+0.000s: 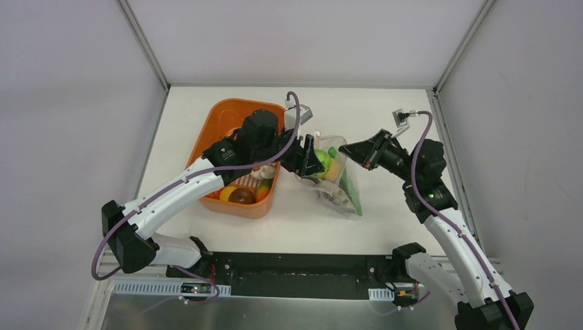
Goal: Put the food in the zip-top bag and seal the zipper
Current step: Place the fake fruit in the zipper food storage bag.
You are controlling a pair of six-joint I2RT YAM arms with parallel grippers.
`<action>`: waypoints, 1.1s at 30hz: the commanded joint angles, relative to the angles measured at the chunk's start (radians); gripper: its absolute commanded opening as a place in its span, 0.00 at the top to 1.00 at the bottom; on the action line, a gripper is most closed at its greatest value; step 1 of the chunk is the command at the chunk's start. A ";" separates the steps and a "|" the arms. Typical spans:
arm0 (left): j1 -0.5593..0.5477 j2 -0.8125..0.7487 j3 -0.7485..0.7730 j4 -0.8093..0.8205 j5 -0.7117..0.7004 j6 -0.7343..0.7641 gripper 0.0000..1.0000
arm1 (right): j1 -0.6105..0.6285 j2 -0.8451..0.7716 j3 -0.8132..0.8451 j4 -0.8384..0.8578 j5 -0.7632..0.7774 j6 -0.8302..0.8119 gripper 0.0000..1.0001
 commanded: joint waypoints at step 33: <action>-0.057 -0.005 0.018 0.153 -0.041 0.110 0.01 | 0.017 -0.076 -0.001 0.142 0.080 0.076 0.95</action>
